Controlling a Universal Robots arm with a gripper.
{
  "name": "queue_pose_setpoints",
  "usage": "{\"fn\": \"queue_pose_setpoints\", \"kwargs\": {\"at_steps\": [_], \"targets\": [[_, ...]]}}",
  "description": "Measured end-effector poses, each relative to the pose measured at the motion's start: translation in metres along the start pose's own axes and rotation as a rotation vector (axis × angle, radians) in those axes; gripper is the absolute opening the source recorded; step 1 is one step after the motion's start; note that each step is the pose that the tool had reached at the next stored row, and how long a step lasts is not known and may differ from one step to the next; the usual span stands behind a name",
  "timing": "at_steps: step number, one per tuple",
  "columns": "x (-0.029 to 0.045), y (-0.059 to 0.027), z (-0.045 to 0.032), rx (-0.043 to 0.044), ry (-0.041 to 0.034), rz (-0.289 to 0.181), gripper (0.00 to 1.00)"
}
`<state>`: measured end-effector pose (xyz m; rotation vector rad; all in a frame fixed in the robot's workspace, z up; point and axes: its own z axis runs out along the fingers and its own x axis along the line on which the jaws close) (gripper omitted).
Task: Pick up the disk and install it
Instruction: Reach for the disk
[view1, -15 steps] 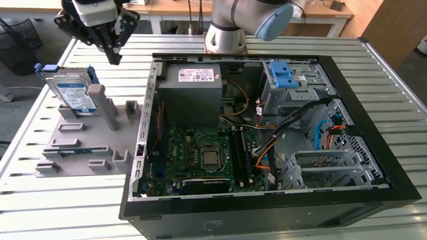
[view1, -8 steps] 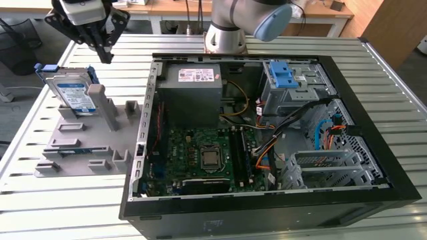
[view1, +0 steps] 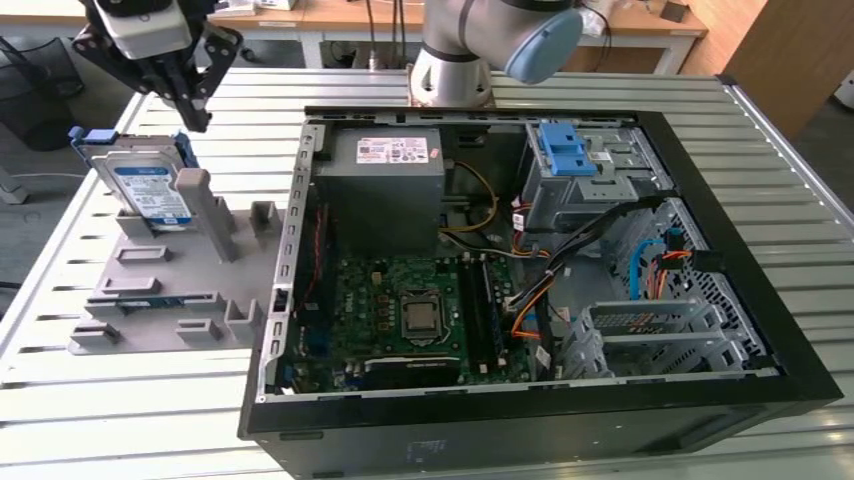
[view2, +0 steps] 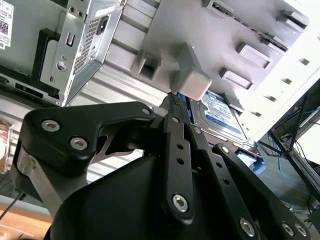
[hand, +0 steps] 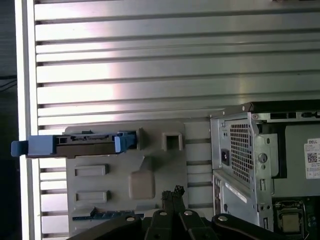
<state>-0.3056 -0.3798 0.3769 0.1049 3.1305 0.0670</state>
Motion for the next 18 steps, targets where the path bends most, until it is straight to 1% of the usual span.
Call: {"fn": "queue_pose_setpoints", "kwargs": {"at_steps": [4, 9, 11, 13, 15, 18], "targets": [[0.0083, 0.0016, 0.005, -0.0001, -0.0005, -0.009, 0.11], [0.0119, 0.003, 0.0086, -0.0002, 0.0008, -0.037, 0.11], [0.015, 0.0061, 0.0096, -0.0002, 0.0009, -0.039, 0.11], [0.0203, 0.0106, 0.0107, -0.0005, 0.0006, -0.039, 0.11], [0.0277, 0.0149, 0.0117, -0.0003, 0.0007, -0.039, 0.11], [0.0413, 0.0211, 0.0141, 0.0001, 0.0008, -0.039, 0.11]]}}
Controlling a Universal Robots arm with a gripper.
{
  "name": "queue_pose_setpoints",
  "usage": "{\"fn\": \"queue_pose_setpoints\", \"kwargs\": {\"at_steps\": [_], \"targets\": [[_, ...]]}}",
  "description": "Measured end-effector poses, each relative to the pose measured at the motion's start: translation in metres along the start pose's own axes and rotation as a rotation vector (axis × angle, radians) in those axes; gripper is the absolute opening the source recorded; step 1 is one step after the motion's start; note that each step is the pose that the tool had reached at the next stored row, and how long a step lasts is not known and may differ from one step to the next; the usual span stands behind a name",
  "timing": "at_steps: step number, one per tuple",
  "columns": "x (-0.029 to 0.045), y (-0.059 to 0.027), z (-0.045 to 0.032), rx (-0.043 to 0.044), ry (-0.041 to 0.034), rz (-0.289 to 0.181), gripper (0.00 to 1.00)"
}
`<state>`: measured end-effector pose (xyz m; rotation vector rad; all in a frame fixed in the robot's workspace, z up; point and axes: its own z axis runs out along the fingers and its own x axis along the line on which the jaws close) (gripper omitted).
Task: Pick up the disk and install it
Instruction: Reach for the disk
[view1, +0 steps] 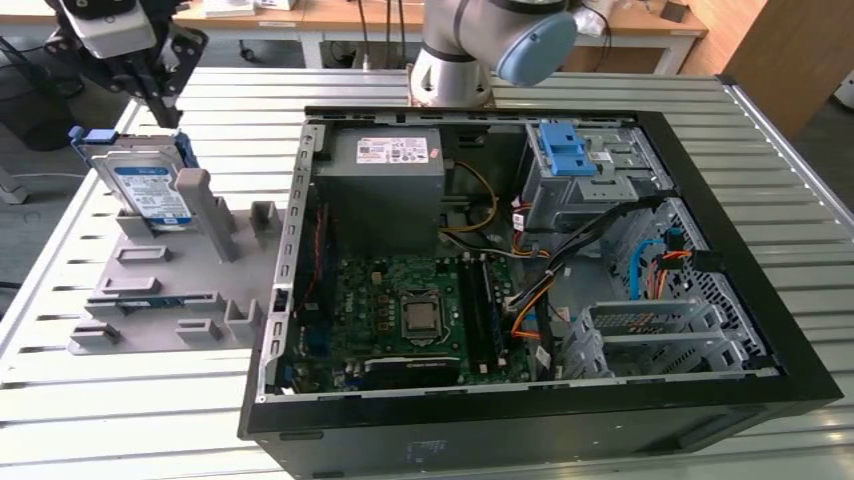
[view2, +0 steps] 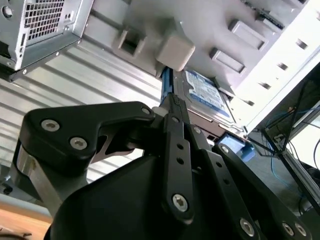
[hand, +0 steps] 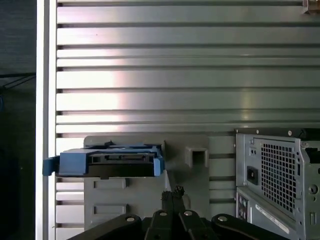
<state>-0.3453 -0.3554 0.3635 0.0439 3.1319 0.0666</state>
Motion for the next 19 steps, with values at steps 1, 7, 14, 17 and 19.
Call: {"fn": "queue_pose_setpoints", "kwargs": {"at_steps": [1, 7, 14, 17, 19], "targets": [[0.0046, 0.0014, 0.0009, -0.0001, 0.0, 0.0, 0.11], [0.0321, 0.0093, 0.0069, -0.0001, 0.0, 0.0, 0.11], [0.0645, 0.0174, 0.0125, 0.0001, 0.0, 0.0, 0.11], [0.077, 0.0185, 0.0131, 0.0001, 0.0, 0.0, 0.11], [0.0797, 0.0185, 0.013, 0.0001, 0.0001, 0.0, 0.11]]}}
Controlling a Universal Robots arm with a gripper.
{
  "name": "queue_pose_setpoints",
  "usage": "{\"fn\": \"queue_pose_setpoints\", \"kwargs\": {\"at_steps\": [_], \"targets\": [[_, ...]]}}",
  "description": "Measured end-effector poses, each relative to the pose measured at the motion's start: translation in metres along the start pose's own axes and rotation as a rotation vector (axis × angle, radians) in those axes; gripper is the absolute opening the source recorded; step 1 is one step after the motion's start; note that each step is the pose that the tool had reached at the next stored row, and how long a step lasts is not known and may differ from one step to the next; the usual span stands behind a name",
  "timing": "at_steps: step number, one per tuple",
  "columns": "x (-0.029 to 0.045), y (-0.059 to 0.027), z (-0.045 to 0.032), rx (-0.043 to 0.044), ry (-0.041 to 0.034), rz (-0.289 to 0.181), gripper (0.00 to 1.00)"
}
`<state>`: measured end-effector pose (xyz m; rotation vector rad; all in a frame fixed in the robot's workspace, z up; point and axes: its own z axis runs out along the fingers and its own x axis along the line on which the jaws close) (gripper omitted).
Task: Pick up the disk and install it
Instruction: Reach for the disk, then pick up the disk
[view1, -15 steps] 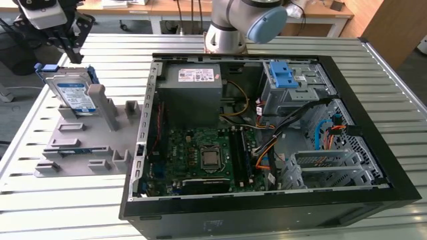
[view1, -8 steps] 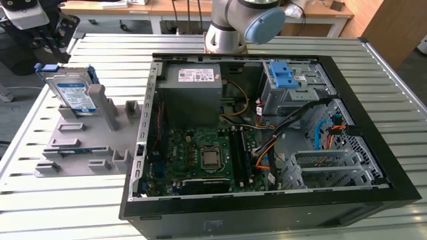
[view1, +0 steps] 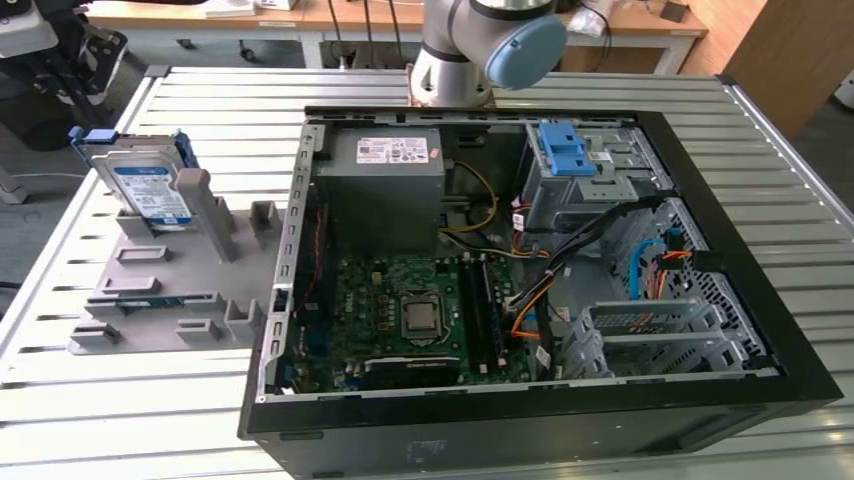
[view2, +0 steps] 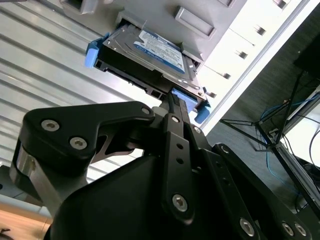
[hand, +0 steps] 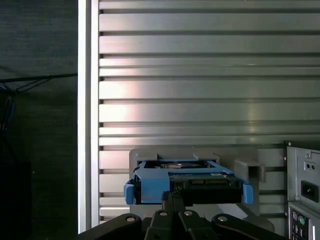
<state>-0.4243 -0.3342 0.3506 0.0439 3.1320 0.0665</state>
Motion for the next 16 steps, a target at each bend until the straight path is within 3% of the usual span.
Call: {"fn": "queue_pose_setpoints", "kwargs": {"at_steps": [16], "targets": [[0.0007, 0.0, 0.0, -0.0001, 0.0004, -0.01, 0.11]]}}
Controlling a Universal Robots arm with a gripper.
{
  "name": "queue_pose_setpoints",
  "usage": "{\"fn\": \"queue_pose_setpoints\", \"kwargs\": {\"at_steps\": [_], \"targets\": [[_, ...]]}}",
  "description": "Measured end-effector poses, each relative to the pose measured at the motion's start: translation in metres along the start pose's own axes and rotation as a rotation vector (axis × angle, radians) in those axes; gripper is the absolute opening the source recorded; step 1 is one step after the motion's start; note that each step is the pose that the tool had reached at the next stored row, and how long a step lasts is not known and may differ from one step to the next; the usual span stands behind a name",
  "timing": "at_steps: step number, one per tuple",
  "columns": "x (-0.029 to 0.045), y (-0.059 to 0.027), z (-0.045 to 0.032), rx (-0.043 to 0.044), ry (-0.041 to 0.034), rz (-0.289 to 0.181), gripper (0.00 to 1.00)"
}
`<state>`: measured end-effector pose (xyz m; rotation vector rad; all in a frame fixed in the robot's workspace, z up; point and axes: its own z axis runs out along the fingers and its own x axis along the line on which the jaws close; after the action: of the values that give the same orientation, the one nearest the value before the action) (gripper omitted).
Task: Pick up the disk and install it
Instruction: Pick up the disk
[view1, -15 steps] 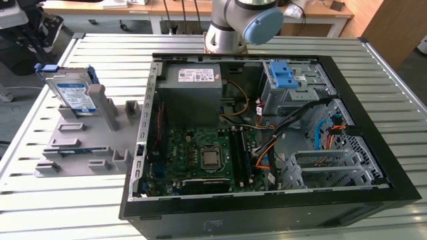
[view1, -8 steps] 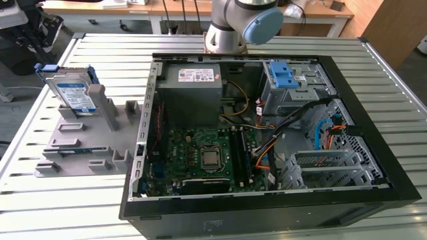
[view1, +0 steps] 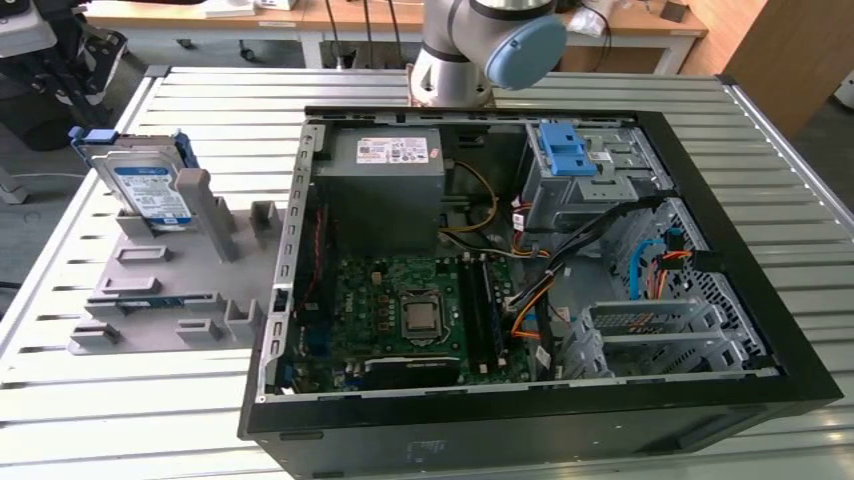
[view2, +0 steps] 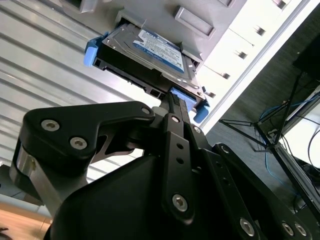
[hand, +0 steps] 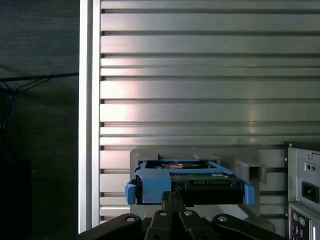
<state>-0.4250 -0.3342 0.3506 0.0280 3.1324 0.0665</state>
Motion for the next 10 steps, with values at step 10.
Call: {"fn": "queue_pose_setpoints", "kwargs": {"at_steps": [10], "targets": [[0.0002, -0.0003, 0.0002, 0.0045, 0.0041, -0.096, 0.11]]}}
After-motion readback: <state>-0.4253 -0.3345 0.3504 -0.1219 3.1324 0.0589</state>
